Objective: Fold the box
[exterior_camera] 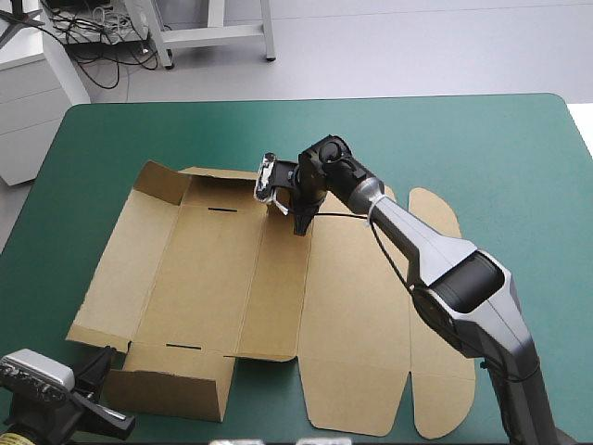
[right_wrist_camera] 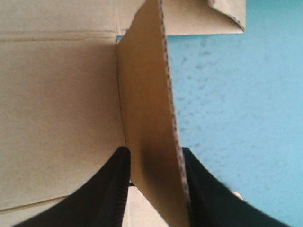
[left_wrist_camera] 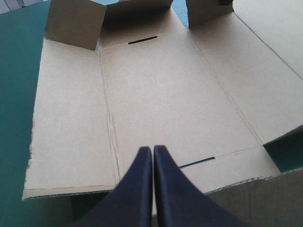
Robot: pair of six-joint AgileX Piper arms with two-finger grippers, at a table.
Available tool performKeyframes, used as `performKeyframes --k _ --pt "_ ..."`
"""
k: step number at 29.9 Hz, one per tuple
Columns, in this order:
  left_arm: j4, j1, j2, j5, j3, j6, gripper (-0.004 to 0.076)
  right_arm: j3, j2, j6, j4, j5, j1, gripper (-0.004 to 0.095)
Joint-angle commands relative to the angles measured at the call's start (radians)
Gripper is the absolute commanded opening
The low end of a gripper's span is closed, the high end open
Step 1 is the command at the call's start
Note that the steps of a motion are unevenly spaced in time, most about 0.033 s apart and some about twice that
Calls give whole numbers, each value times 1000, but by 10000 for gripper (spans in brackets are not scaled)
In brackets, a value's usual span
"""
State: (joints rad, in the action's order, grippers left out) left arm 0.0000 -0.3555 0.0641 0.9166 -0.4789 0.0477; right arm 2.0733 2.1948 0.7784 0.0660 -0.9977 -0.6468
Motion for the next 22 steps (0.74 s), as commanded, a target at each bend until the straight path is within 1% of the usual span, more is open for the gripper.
performKeyframes --k 1,5,9,11,12,15,18,20,22 --pt "0 -6 18 -73 -25 -10 -10 33 -104 -23 18 30 26 346" --pt "0 -6 18 -73 -25 -10 -10 33 -160 -23 18 36 42 346" --pt "0 -6 18 -73 -25 -10 -10 33 -246 -47 63 24 63 346" --pt "0 -6 18 -73 -25 -10 -10 33 -291 -113 81 10 78 346" --pt "0 -6 18 -73 -25 -10 -10 33 -316 -168 97 -17 90 346" --pt "0 -6 18 -73 -25 -10 -10 21 -393 -244 188 -84 117 346" --pt "0 -6 18 -73 -25 -10 -10 -8 -468 -311 240 -135 158 345" --pt "0 -6 18 -73 -25 -12 -10 -33 -513 -347 242 -164 205 317" --pt "0 -6 18 -73 -25 -12 -10 -74 -558 -389 228 -195 258 247"
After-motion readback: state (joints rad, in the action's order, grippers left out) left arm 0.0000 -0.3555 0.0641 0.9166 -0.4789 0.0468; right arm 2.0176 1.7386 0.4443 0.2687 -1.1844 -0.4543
